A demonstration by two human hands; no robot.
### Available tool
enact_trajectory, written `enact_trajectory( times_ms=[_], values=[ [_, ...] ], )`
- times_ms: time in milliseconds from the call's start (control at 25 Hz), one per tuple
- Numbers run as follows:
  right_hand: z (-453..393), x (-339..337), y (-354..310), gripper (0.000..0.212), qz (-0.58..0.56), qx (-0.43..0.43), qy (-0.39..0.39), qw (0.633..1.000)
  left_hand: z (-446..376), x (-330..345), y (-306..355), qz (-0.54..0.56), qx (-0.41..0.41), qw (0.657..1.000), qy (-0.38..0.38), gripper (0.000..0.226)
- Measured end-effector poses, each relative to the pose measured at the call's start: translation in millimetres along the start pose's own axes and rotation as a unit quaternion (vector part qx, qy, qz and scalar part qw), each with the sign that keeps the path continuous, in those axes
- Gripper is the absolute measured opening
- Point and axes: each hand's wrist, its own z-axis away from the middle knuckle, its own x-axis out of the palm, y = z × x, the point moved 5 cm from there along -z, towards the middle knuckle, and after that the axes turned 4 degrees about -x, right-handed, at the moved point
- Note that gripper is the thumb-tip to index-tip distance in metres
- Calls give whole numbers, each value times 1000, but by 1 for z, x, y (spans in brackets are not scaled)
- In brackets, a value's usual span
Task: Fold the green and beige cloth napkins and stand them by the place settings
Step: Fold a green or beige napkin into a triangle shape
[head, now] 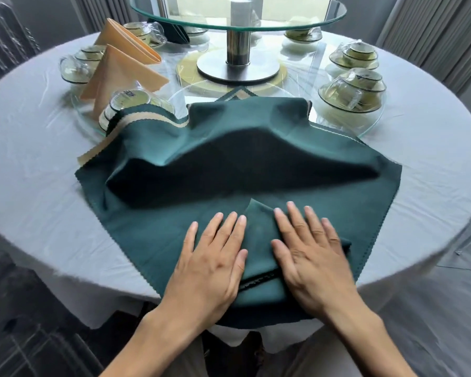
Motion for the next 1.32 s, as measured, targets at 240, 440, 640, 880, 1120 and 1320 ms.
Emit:
enact_trajectory(
  times_ms=[240,440,640,880,1120,1320],
  values=[
    [5,-1,30,68,-23,52,-36,998,-26,-22,-4,152,-154,969,-118,41],
    [-8,-25,37,45,-134,23,-36,990,-48,-38,1,414,-106,887,-176,13],
    [-52,-60,41,24,-586,1,-142,798,-89,-79,12,450,0,876,-171,15],
    [-77,-22,57,11,-602,68,-30,795,-211,-99,-54,387,-82,917,-50,20],
    [-71,-23,59,10,-591,48,37,804,-301,-51,-137,101,-202,964,-141,55],
    [-70,-25,59,8,-615,54,45,785,-308,-50,-135,206,-278,930,-124,73]
  ],
)
